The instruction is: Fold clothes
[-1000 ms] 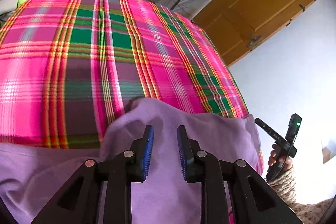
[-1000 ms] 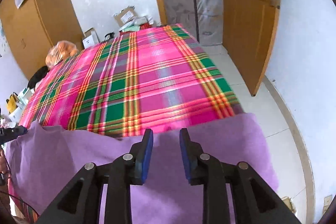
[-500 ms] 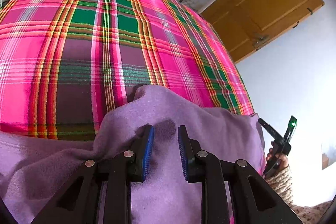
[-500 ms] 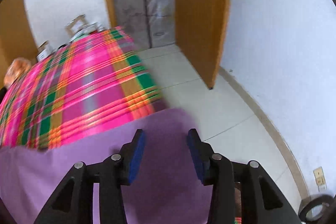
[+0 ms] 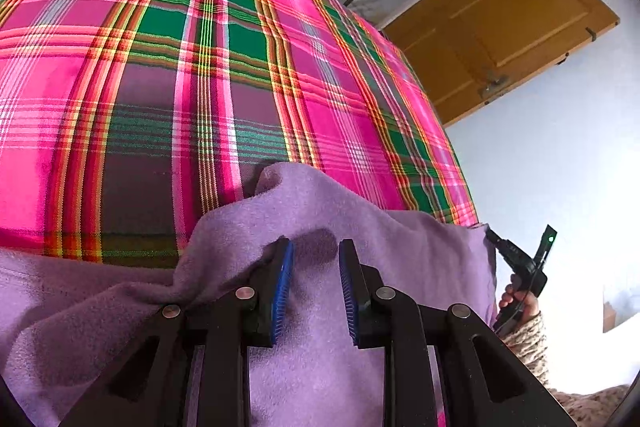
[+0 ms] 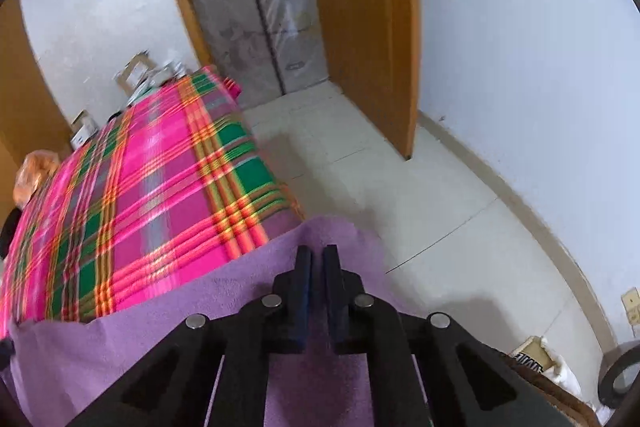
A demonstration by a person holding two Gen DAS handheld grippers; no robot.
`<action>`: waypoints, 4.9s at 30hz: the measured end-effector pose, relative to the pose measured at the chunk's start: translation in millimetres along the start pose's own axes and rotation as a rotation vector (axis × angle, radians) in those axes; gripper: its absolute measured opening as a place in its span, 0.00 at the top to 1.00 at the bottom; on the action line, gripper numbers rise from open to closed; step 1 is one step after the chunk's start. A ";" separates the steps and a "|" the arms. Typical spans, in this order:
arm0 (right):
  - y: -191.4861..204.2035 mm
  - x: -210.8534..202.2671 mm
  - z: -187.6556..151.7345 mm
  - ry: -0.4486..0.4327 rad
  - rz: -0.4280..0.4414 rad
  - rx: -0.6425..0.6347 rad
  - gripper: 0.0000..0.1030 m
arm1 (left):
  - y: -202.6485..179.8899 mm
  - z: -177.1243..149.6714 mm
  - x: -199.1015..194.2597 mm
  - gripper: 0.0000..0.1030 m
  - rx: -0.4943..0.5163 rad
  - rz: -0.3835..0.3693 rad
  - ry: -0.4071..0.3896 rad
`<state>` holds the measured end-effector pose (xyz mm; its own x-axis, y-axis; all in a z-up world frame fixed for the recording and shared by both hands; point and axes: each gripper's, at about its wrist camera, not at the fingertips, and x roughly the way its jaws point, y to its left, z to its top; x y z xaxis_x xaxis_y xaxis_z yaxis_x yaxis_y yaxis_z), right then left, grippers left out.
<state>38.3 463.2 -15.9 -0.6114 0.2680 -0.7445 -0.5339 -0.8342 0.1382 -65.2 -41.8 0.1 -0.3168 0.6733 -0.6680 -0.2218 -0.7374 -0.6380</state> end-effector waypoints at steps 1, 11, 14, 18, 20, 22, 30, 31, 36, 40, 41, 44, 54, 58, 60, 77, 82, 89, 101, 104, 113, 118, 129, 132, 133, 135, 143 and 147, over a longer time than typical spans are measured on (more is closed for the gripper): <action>-1.0 -3.3 0.6 -0.019 -0.015 0.007 0.94 | 0.2 0.0 0.2 0.76 0.002 -0.003 0.000; -5.0 -4.6 -2.6 -0.027 -0.103 0.002 0.98 | 2.2 0.9 0.7 0.76 -0.005 -0.024 0.002; -4.4 -10.3 2.3 -0.051 -0.131 -0.010 0.98 | 2.8 1.6 1.3 0.76 -0.005 -0.028 0.005; -9.7 5.3 -0.3 0.012 -0.151 0.004 0.98 | 4.8 1.8 1.0 0.76 -0.006 -0.036 0.002; -7.4 9.8 -2.0 0.029 -0.161 -0.002 0.98 | 5.5 1.6 0.4 0.76 -0.007 -0.038 0.001; -2.5 10.0 -2.0 0.023 -0.175 -0.028 0.98 | 5.7 1.0 -1.0 0.76 -0.010 -0.036 0.001; 9.9 -15.0 -12.7 -0.001 -0.202 -0.047 0.79 | 13.5 -10.2 -30.1 0.76 -0.026 0.005 -0.046; 15.2 -21.4 -14.2 -0.015 -0.197 -0.066 0.75 | 16.7 -12.8 -35.2 0.76 -0.035 -0.001 -0.053; 70.7 -62.4 -30.1 -0.078 -0.037 -0.180 0.72 | 27.3 -24.2 -57.3 0.76 -0.066 0.026 -0.088; 142.3 -80.3 -48.9 -0.041 0.226 -0.309 0.72 | 36.3 -31.5 -71.9 0.76 -0.090 0.059 -0.114; 167.8 -83.1 -57.0 -0.018 0.311 -0.361 0.72 | 39.3 -32.9 -74.6 0.76 -0.099 0.069 -0.117; 229.7 -85.0 -79.8 0.047 0.481 -0.491 0.72 | 51.0 -35.7 -83.5 0.76 -0.137 0.088 -0.124; 337.6 -54.5 -122.6 0.166 0.540 -0.677 0.86 | 91.2 -43.5 -113.2 0.76 -0.231 0.100 -0.182; 341.7 -48.9 -119.5 0.141 0.497 -0.637 0.91 | 105.8 -47.1 -128.8 0.76 -0.263 0.103 -0.218; 342.3 -47.6 -122.9 0.137 0.490 -0.626 0.91 | 111.5 -47.4 -136.3 0.76 -0.276 0.120 -0.236; 352.7 -106.2 -152.4 0.074 0.540 -0.605 0.81 | 150.8 -65.5 -211.3 0.73 -0.416 0.185 -0.395; 360.0 -109.5 -174.0 0.113 0.552 -0.635 0.80 | 160.6 -51.2 -208.2 0.59 -0.447 0.118 -0.361; 361.9 -108.1 -184.6 0.135 0.548 -0.631 0.80 | 161.0 -38.0 -194.7 0.60 -0.437 0.005 -0.280; 360.5 -98.2 -189.3 0.152 0.546 -0.607 0.77 | 159.9 -32.3 -174.4 0.60 -0.422 0.014 -0.214; 360.0 -97.6 -190.0 0.147 0.548 -0.607 0.76 | 155.2 -27.2 -172.8 0.60 -0.407 0.000 -0.207; 359.7 -99.1 -192.1 0.137 0.544 -0.604 0.76 | 148.2 -25.0 -165.6 0.96 -0.387 0.009 -0.238; 358.8 -98.6 -192.2 0.138 0.546 -0.600 0.76 | 154.7 -31.6 -183.1 0.95 -0.430 0.025 -0.317; 357.5 -99.5 -194.1 0.132 0.553 -0.602 0.74 | 183.4 -47.7 -186.3 0.95 -0.523 0.086 -0.383; 357.6 -99.3 -193.5 0.133 0.553 -0.599 0.74 | 186.2 -46.9 -183.9 0.89 -0.551 0.087 -0.358; 358.6 -100.0 -194.0 0.131 0.550 -0.602 0.74 | 187.2 -46.9 -183.5 0.87 -0.560 0.087 -0.350; 359.3 -103.1 -194.7 0.122 0.556 -0.604 0.74 | 188.9 -50.3 -187.7 0.80 -0.574 0.091 -0.345; 374.1 -133.0 -211.0 0.072 0.682 -0.687 0.73 | 186.9 -80.2 -208.1 0.77 -0.613 0.111 -0.328; 398.2 -152.0 -233.8 0.091 0.782 -0.792 0.73 | 180.4 -99.2 -216.3 0.77 -0.609 0.124 -0.327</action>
<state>55.3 -22.4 -0.4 -0.5537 -0.4740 -0.6846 0.5220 -0.8381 0.1581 54.8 -315.1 -8.5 -0.5888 0.4650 -0.6611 0.3596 -0.5818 -0.7295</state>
